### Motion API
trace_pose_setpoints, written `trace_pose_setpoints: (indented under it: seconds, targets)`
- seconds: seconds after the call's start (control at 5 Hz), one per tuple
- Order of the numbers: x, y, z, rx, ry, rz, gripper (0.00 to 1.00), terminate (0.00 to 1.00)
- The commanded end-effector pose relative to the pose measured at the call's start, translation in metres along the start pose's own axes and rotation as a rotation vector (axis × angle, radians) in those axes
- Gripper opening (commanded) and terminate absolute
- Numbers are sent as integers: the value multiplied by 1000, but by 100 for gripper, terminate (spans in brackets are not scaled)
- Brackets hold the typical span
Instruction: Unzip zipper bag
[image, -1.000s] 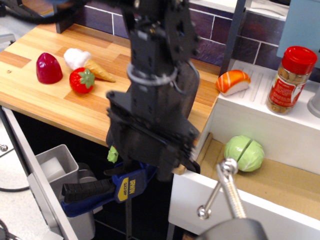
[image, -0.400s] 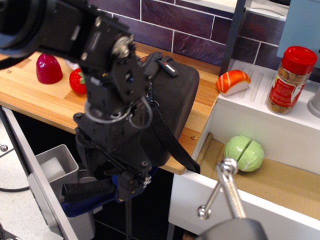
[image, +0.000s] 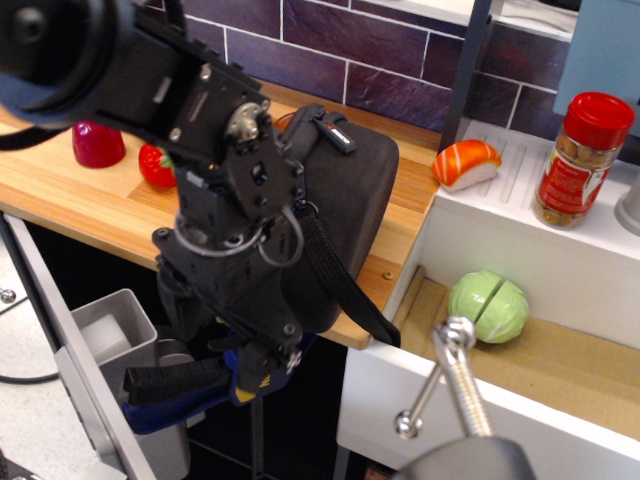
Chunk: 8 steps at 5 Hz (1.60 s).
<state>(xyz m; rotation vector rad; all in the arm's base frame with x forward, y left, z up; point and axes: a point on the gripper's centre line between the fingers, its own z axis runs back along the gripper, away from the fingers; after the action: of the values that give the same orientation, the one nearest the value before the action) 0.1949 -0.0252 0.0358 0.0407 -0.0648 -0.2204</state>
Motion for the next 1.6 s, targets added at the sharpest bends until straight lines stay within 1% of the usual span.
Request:
trace_pose_setpoints:
  seconds: [0.0,0.2,0.4,0.6,0.8,1.0,1.2,1.4]
  targets:
    - [17,8,10,7,-66,16,100,0]
    - [22,11,14,2,-72,25,100,0]
    - [24,12,16,-6,-94,38,100,0]
    - [25,11,16,-13,-103,52,0,0]
    - [26,10,19,-25,-109,65,0,0]
    - [26,11,30,-53,-133,82,0,0]
    - [33,11,54,-107,-150,125,0,0]
    - [42,10,72,-154,-202,165,0,0]
